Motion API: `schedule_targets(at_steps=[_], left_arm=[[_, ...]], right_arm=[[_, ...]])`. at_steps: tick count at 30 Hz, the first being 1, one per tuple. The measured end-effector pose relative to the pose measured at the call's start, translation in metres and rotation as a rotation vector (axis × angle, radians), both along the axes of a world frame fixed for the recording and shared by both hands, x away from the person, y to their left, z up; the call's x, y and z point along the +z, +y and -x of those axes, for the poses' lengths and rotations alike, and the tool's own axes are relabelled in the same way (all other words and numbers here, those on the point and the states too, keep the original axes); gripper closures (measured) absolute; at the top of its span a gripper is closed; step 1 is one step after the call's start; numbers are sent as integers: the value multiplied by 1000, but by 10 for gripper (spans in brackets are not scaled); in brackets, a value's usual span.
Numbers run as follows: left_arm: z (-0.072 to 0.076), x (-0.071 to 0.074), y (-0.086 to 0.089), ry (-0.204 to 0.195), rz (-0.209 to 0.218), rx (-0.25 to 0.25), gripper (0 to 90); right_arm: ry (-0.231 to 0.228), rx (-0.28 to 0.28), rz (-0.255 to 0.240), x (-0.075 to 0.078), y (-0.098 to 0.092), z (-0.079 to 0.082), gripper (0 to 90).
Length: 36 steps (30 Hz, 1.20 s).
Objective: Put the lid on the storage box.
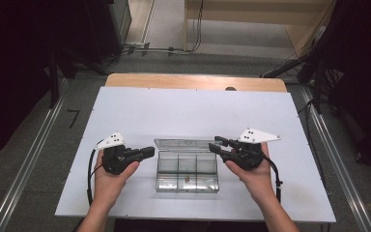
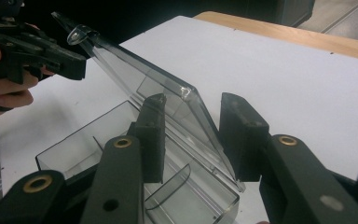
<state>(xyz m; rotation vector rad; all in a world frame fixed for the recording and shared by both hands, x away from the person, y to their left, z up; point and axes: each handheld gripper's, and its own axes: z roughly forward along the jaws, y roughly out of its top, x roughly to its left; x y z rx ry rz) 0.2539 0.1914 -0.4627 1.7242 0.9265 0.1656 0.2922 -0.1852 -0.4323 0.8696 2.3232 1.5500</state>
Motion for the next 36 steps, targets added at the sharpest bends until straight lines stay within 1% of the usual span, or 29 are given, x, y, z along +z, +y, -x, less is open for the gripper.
schedule_targets(at_steps=[1, 2, 4, 6, 11, 14, 20, 27, 29, 33, 36], left_arm=[[0, 0, -1, -4, -7, -8, 878], [0, -1, -3, -7, 1, -21, 885], [1, -1, -5, -4, 2, -27, 899], [1, -1, -5, -4, 12, -38, 900], [2, 0, -7, -12, 29, -44, 900], [2, 0, -7, -16, 33, -41, 900], [3, 1, -6, -23, 39, -31, 900], [3, 1, -7, -24, 37, -29, 900], [3, 1, -7, -25, 35, -29, 900], [3, 1, -7, -25, 34, -28, 900], [3, 0, -7, -25, 31, -26, 900]], right_arm=[[0, 1, 1, 0, 0, 0, 595], [0, 3, 0, 0, 0, 1, 594], [0, 4, -1, -1, 0, 1, 592], [1, 5, -1, -1, -1, 2, 589], [6, 8, -1, -2, -1, 3, 584], [7, 13, 3, -3, -2, 4, 578], [22, 14, 6, -6, -4, 4, 571], [28, 19, 12, -9, -4, 4, 556], [28, 22, 12, -10, -5, 4, 529], [21, 16, 8, -11, -7, 5, 405], [30, 6, 6, -13, -9, 5, 350]])
